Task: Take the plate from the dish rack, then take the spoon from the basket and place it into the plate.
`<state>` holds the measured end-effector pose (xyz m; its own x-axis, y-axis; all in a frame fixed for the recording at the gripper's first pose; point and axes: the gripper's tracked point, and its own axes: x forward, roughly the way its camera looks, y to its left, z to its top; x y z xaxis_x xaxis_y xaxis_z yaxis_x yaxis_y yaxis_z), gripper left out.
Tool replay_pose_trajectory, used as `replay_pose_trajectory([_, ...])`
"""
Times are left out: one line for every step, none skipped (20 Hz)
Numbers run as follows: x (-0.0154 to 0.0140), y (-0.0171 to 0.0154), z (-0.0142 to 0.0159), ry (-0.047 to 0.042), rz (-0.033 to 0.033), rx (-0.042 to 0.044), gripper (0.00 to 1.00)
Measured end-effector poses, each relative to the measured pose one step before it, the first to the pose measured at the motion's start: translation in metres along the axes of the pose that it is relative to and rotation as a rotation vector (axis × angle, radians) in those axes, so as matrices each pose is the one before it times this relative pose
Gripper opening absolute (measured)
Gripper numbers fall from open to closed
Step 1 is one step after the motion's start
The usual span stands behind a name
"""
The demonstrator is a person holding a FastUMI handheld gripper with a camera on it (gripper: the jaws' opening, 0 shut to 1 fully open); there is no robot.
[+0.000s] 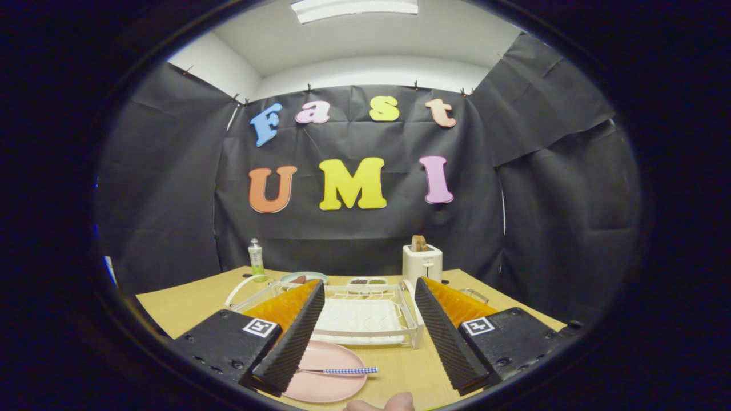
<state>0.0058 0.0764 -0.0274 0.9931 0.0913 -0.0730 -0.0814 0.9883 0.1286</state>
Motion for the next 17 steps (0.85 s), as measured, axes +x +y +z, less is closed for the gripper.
replay_pose_trajectory([-0.00362,0.00037,-0.00184,0.00095,0.00063,-0.01147,1.0])
replay_pose_trajectory([-0.00372,0.00219,-0.00161,-0.00211,0.00337,-0.01367,1.0])
replay_pose_trajectory([-0.00276,0.00069,-0.00088,-0.00156,-0.00069,-0.01409,1.0])
replay_pose_trajectory([-0.00168,0.00149,0.00109,-0.00743,0.00045,-0.00991,1.0])
replay_pose_trajectory([-0.00075,0.00286,0.001,-0.00231,0.00451,-0.00349,1.0])
replay_pose_trajectory([-0.00063,0.0022,-0.00002,-0.00235,0.00768,0.00237,1.0])
replay_pose_trajectory([0.00014,0.00194,0.00161,-0.00206,0.00478,0.00383,1.0])
replay_pose_trajectory([-0.00106,-0.00032,0.00179,-0.00458,-0.00155,0.00233,1.0])
replay_pose_trajectory([0.00053,-0.0022,0.00124,-0.00403,-0.00396,0.00014,1.0])
replay_pose_trajectory([0.00032,-0.00036,0.00132,-0.00531,-0.00357,0.00315,1.0])
replay_pose_trajectory([0.00032,0.00085,0.00014,-0.00014,0.00104,0.00389,1.0])
replay_pose_trajectory([-0.00077,0.0008,0.00076,-0.0028,0.00195,0.00527,1.0])
replay_pose_trajectory([-0.0002,0.00091,0.00128,-0.00239,-0.0004,-0.00103,1.0])
replay_pose_trajectory([0.00016,-0.00074,-0.00058,-0.00187,-0.00087,-0.0048,1.0])
replay_pose_trajectory([-0.00071,0.00042,0.0005,-0.00165,-0.00112,-0.00419,1.0])
replay_pose_trajectory([0.00132,0.00024,-0.00063,-0.00148,0.00035,-0.00098,1.0])
replay_pose_trajectory([-0.00068,0.00087,0.00014,0.00062,0.00075,-0.00067,1.0])
